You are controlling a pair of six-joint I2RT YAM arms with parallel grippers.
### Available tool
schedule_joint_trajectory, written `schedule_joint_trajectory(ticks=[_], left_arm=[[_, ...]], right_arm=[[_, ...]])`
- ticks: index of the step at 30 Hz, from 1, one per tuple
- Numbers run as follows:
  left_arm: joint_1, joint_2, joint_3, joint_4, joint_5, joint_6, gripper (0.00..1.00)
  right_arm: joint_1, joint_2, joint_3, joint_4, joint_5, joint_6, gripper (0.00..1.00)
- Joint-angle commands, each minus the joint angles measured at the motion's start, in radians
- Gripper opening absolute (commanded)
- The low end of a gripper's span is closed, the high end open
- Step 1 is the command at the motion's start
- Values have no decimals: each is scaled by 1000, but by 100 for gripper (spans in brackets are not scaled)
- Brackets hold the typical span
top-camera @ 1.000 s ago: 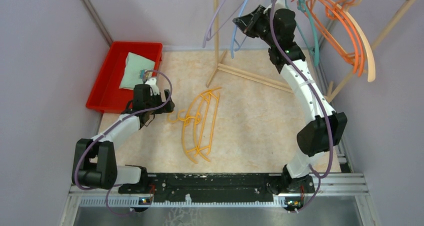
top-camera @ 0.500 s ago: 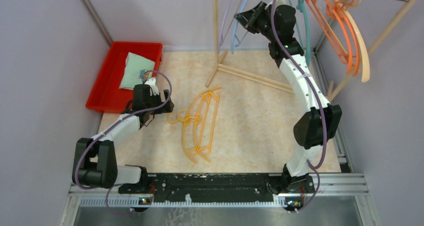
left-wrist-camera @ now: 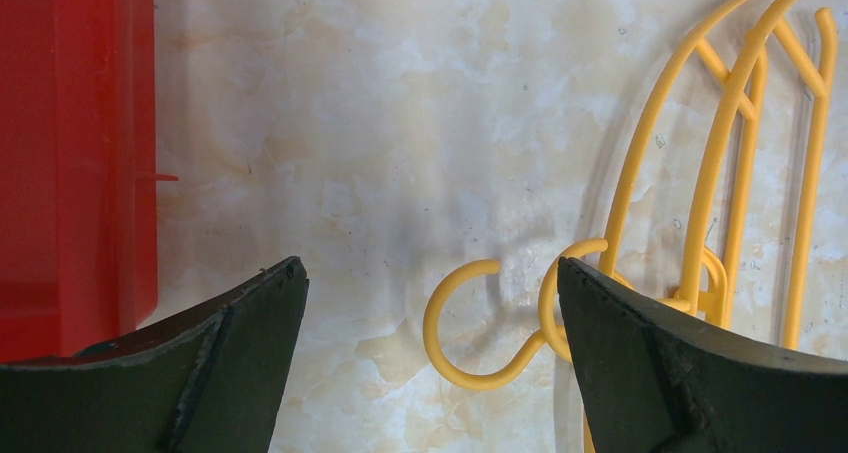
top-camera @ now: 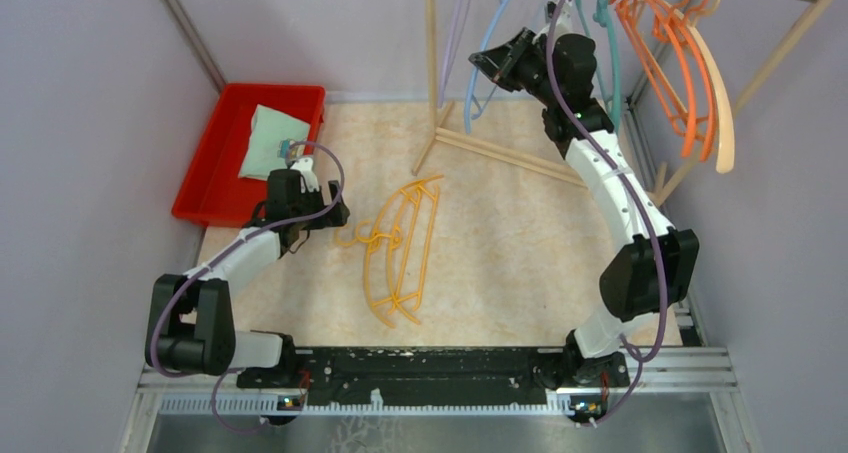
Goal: Organize the hangers
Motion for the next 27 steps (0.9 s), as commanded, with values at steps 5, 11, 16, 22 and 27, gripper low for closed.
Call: schedule_joint_trajectory(ticks=[5,11,16,22,27], left_arm=[[5,-3,-9,19,25,-11,100],[4,-11,-10,16,20,-11,100],[5,-12,-10,18,19,-11,100],[4,-10,-10,20,20,-9,100],[4,-16,-10,21,22,-9,100]], right_arm=[[0,-64,112,106,-57,-11,0],[0,-57,121,122,-70,-6,0],[0,-39,157,125,-71,-9,0],[17,-31,176,101,-85,-16,0],[20,-48,143,109,-60,-7,0]])
